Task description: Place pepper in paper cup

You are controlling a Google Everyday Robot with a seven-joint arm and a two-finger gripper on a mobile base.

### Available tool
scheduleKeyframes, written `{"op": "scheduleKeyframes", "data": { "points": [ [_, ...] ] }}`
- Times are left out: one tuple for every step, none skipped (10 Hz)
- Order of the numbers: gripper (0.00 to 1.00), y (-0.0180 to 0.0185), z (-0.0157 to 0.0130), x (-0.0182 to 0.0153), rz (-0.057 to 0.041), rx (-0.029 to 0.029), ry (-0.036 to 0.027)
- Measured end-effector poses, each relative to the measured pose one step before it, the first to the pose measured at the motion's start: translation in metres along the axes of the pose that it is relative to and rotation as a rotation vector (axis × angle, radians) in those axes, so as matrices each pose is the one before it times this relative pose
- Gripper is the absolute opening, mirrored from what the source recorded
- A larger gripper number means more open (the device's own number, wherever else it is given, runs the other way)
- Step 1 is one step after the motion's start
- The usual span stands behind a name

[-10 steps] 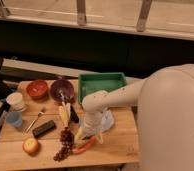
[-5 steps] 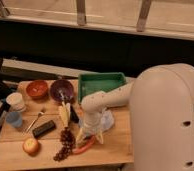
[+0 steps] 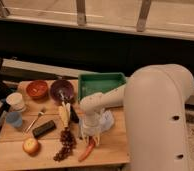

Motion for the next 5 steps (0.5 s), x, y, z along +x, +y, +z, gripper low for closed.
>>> {"op": "scheduleKeyframes", "data": {
  "points": [
    [0.07, 0.00157, -0.00111, -0.00074, -0.00181, -0.00268, -0.00281],
    [0.01, 0.00131, 0.00041, 0.00060, -0.00310, 0.00176, 0.00268],
    [0.00, -0.00153, -0.00188, 0.00063, 0.00281, 0.00223, -0.00350],
    [0.00, -0.00838, -0.00974, 0.00019, 0.02211, 0.01083, -0.02737],
    [0.00, -0.01102, -0.01644, -0.00305, 0.02547, 0.00865, -0.03968]
  ]
}}
